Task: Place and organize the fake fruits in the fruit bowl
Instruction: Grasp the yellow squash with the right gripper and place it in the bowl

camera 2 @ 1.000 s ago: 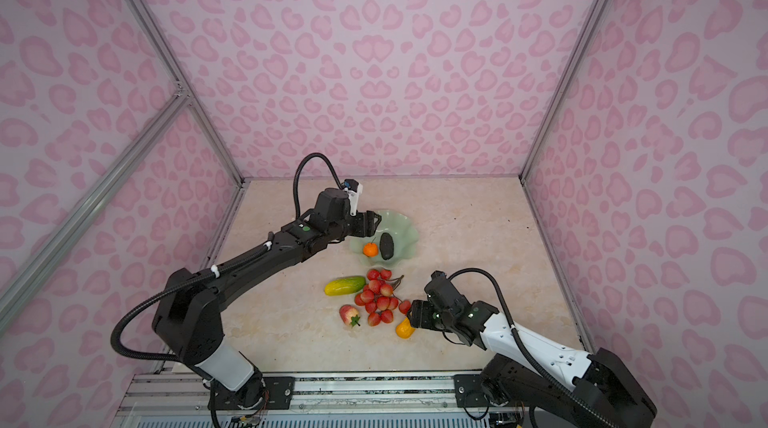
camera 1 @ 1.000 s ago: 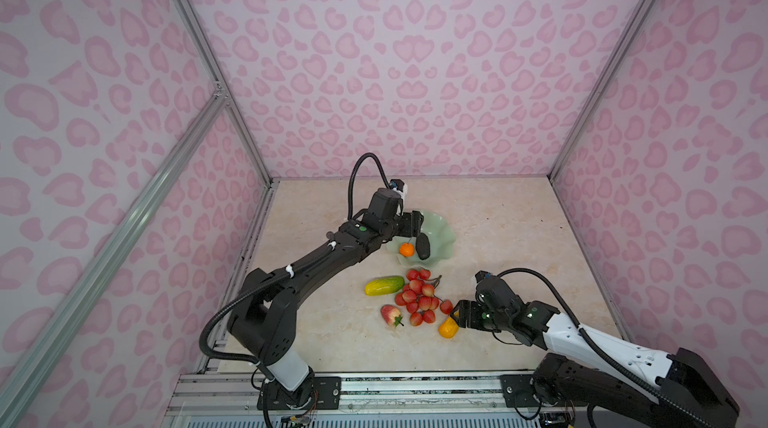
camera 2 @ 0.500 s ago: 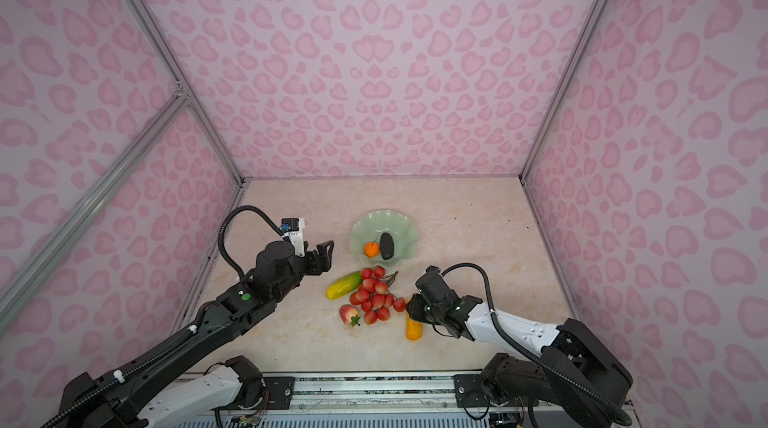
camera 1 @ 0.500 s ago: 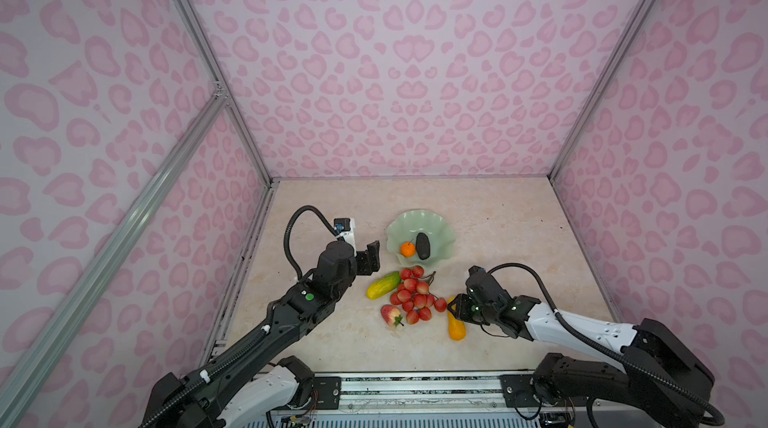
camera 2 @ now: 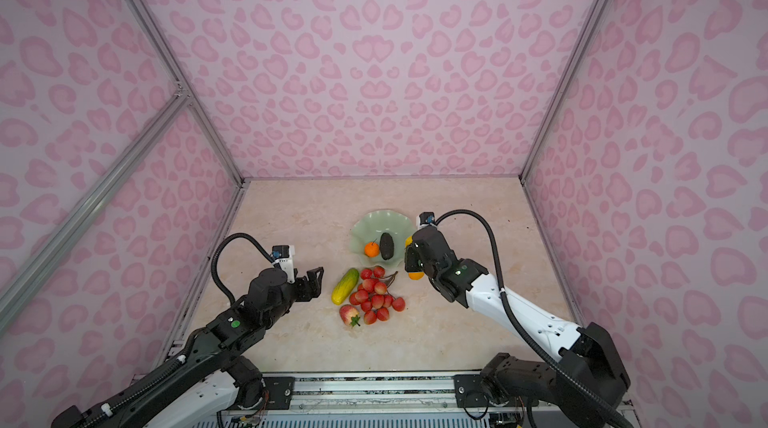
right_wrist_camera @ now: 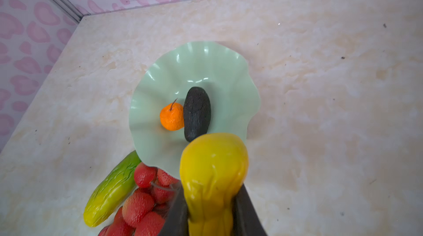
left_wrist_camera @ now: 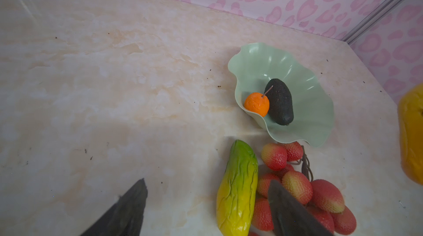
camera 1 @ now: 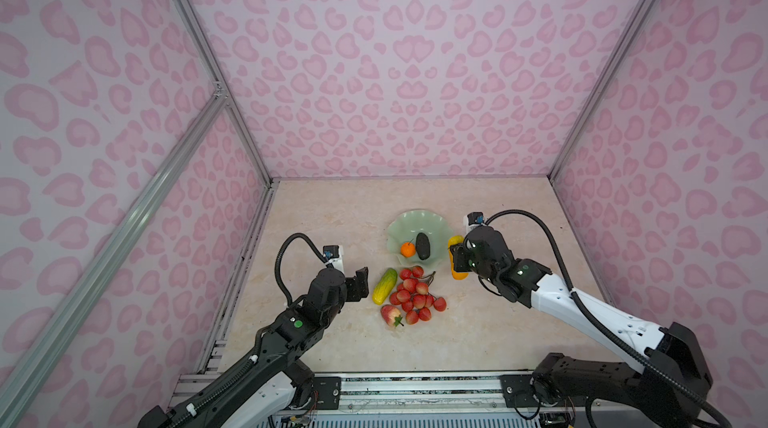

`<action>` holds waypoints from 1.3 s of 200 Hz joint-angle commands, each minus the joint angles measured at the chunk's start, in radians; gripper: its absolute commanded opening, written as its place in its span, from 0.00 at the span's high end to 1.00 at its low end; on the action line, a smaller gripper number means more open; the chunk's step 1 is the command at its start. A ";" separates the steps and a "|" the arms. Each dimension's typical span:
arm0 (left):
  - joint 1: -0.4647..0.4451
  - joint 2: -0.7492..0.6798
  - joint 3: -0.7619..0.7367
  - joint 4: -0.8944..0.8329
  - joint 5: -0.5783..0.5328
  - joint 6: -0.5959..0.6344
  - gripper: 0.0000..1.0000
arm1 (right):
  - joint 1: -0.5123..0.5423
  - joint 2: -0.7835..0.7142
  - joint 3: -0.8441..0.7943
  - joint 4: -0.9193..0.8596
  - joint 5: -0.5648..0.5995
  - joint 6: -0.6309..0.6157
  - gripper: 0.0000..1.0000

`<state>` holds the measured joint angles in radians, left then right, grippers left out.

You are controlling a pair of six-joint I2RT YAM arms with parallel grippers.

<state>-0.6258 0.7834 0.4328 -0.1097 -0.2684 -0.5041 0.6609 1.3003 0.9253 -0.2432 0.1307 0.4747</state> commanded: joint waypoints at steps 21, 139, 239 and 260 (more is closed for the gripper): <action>0.000 0.046 -0.006 0.026 0.094 -0.043 0.17 | -0.032 0.282 0.240 0.008 -0.047 -0.154 0.89; -0.022 0.229 0.021 0.101 0.184 -0.041 0.19 | -0.134 0.661 0.444 0.050 -0.149 -0.156 0.75; -0.064 0.580 0.149 0.190 0.213 -0.031 0.22 | -0.142 0.224 0.170 0.196 -0.132 -0.123 0.22; -0.066 0.641 0.160 0.214 0.239 -0.036 0.26 | -0.145 0.130 0.101 0.193 -0.122 -0.109 0.21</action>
<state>-0.6910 1.3716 0.5762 0.0597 -0.0513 -0.5438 0.5186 1.5002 1.0824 -0.0906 -0.0185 0.3431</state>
